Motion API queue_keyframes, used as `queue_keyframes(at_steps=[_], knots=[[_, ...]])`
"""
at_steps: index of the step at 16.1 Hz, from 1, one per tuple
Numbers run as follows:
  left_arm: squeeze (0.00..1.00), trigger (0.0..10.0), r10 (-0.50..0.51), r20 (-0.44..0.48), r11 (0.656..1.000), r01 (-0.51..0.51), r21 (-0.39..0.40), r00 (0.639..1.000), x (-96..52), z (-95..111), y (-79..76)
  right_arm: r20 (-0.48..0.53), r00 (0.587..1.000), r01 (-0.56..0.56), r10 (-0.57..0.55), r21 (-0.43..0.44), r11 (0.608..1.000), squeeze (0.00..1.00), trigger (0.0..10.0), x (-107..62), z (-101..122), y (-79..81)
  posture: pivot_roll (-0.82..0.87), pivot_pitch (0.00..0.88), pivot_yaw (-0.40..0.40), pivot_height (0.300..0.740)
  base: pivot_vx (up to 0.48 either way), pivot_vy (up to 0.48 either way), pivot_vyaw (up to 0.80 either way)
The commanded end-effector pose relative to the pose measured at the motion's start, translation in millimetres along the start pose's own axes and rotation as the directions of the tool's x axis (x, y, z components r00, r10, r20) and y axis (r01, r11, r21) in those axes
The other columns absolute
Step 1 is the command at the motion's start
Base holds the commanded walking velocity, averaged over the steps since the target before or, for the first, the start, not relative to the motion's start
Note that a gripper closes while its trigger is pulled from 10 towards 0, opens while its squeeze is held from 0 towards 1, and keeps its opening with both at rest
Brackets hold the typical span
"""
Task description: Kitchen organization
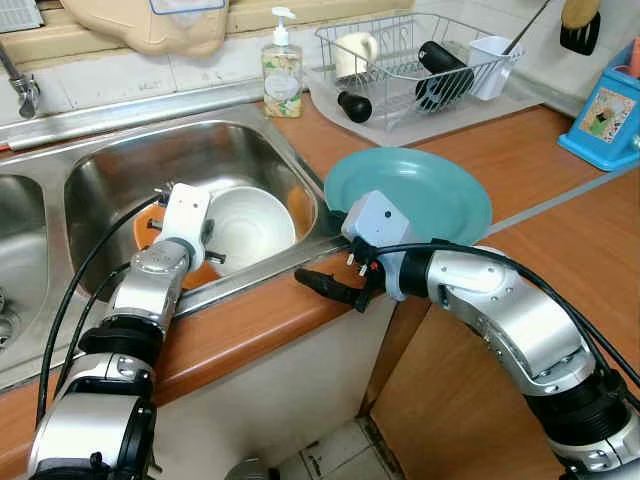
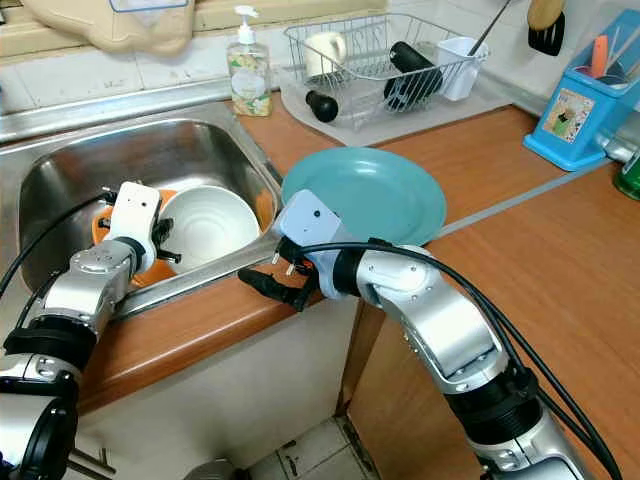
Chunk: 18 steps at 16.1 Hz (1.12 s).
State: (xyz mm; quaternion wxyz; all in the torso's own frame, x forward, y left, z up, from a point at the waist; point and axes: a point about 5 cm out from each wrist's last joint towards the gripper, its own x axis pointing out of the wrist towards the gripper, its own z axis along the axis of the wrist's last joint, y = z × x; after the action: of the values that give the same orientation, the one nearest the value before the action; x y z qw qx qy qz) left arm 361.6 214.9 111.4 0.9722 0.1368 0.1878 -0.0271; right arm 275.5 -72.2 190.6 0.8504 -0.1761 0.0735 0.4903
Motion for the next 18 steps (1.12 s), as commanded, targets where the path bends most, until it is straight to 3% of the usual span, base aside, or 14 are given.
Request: queue_keyframes(at_steps=[1,3,6,9,12,13,14,15,17,18], knots=[[1.0,10.0,-0.003,0.015,1.0,0.003,0.019,1.0,1.5,7.3,0.2,-0.019,1.0,-0.001,0.001,0.003,1.0,1.0,10.0,-0.9,-2.4,1.2,-0.03,0.0,0.051,0.74,0.0,0.0,0.0],[1.0,10.0,0.033,0.049,0.999,-0.033,0.006,0.998,0.3,9.8,5.7,-0.021,0.999,0.028,-0.028,0.018,0.999,1.0,10.0,-2.3,-3.4,-2.3,-0.03,0.0,0.052,0.74,0.0,0.0,0.0],[1.0,10.0,0.059,0.105,0.998,-0.06,0.004,0.993,-2.8,13.5,11.8,-0.001,0.988,0.154,-0.154,0.08,0.985,1.0,10.0,-6.5,-1.3,-21.2,-0.03,0.0,0.048,0.74,0.0,0.0,0.0],[1.0,10.0,0.069,0.182,0.997,-0.074,0.017,0.981,-10.5,13.4,18.9,-0.03,0.932,0.36,-0.362,0.21,0.909,1.0,10.0,-19.9,-8.3,-58.9,-0.03,0.0,0.038,0.74,0.0,0.0,0.0],[1.0,10.0,0.051,0.257,0.999,-0.046,-0.025,0.965,-17.5,16.4,18.7,-0.08,0.851,0.515,-0.519,0.318,0.796,1.0,10.0,-33.6,-17.3,-87.4,-0.02,0.0,0.027,0.74,0.0,0.0,0.0],[1.0,10.0,0.021,0.301,0.999,-0.013,-0.029,0.953,-22.1,19.1,16.0,-0.122,0.792,0.596,-0.599,0.372,0.712,1.0,10.0,-41.8,-23.1,-102.1,-0.02,0.0,0.025,0.74,0.0,0.0,0.0],[1.0,10.0,-0.054,0.347,0.997,0.069,-0.032,0.936,-29.6,20.5,7.5,-0.193,0.726,0.664,-0.66,0.45,0.598,1.0,10.0,-52.6,-32.4,-118.4,-0.02,0.0,0.018,0.74,0.0,0.0,0.0],[1.0,10.0,-0.123,0.369,0.989,0.145,-0.031,0.921,-36.2,20.1,-0.7,-0.239,0.699,0.684,-0.674,0.5,0.532,1.0,10.0,-59.0,-39.0,-126.3,-0.02,0.0,0.015,0.74,0.0,0.0,0.0],[1.0,10.0,-0.194,0.381,0.976,0.218,-0.02,0.904,-42.9,19.3,-9.1,-0.268,0.681,0.698,-0.682,0.518,0.494,1.0,10.0,-62.9,-43.5,-130.1,-0.01,0.0,0.014,0.74,0.0,0.0,0.0],[0.14,10.0,-0.297,0.399,0.946,0.324,0.002,0.867,-54.6,19.3,-21.1,-0.308,0.645,0.728,-0.699,0.527,0.439,0.0,10.0,-68.2,-50.3,-134.5,-0.01,0.0,0.011,0.74,0.0,0.0,0.0]])
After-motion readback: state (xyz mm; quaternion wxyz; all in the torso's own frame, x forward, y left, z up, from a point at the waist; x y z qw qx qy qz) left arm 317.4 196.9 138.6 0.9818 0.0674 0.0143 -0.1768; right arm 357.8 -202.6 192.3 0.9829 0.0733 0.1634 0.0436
